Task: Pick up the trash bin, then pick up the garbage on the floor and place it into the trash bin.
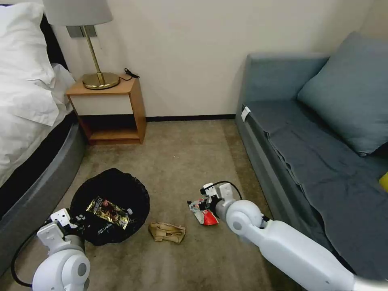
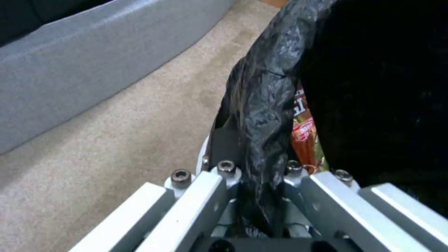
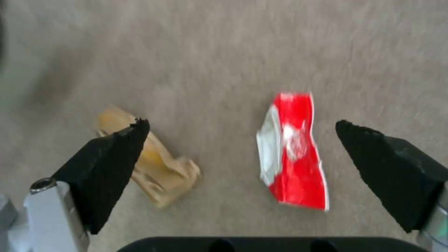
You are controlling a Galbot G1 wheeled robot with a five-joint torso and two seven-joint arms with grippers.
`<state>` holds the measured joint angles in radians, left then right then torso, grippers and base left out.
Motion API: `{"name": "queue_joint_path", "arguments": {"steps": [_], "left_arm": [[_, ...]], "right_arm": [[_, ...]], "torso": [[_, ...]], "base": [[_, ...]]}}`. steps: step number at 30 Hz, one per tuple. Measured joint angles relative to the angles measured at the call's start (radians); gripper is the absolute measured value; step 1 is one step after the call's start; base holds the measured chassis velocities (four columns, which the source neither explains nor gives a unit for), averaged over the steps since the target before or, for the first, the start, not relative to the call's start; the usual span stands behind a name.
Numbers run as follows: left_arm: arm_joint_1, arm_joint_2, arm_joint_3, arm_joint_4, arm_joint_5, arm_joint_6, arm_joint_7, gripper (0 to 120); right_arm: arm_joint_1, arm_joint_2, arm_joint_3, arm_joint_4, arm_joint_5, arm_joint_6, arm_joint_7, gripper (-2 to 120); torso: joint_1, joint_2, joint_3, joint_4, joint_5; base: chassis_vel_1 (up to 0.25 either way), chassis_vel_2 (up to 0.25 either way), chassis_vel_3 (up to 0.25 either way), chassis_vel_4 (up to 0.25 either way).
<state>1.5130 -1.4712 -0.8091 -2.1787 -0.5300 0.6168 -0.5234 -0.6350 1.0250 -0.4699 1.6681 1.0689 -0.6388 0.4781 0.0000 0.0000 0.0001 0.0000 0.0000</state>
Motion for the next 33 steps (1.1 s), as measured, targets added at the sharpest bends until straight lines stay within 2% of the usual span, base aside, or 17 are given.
{"name": "queue_joint_path", "arguments": {"steps": [3, 8, 15, 19, 23, 33], "left_arm": [[0.001, -0.001, -0.006, 0.001, -0.001, 0.0, 0.0, 3], [0.006, -0.007, -0.008, 0.004, -0.001, -0.003, 0.0, 3], [0.016, -0.015, -0.01, 0.002, 0.005, -0.01, 0.001, 3], [0.025, -0.018, -0.018, -0.007, 0.007, -0.013, 0.002, 3], [0.03, -0.018, -0.025, -0.014, 0.007, -0.013, 0.003, 3], [0.029, -0.015, -0.03, -0.015, 0.003, -0.014, 0.004, 3]], "right_arm": [[0.046, 0.022, -0.085, -0.113, -0.02, 0.013, -0.027, 100], [0.075, 0.061, -0.162, -0.225, -0.049, 0.052, -0.066, 100], [0.097, 0.145, -0.214, -0.356, -0.101, 0.135, -0.12, 100], [0.106, 0.193, -0.238, -0.462, -0.17, 0.189, -0.159, 100], [0.112, 0.212, -0.24, -0.523, -0.223, 0.22, -0.18, 100], [0.123, 0.223, -0.236, -0.593, -0.267, 0.243, -0.192, 100]], "torso": [[0.0, 0.0, 0.0, 0.0001, -0.0001], [0.0, 0.0, 0.0, -0.0001, -0.0002], [0.0, 0.0, 0.0, 0.0002, -0.0001], [0.0, 0.0, 0.0, 0.0001, 0.0], [0.0, 0.0, 0.0, 0.0001, -0.0001], [0.0, 0.0, 0.0, 0.0001, 0.0]], "base": [[0.0, 0.0, 0.0, 0.0], [0.0, 0.0, 0.0, 0.0], [0.0, 0.0, 0.0, 0.0], [0.0, 0.0, 0.0, 0.0], [0.0, 0.0, 0.0, 0.0], [0.0, 0.0, 0.0, 0.0]]}}
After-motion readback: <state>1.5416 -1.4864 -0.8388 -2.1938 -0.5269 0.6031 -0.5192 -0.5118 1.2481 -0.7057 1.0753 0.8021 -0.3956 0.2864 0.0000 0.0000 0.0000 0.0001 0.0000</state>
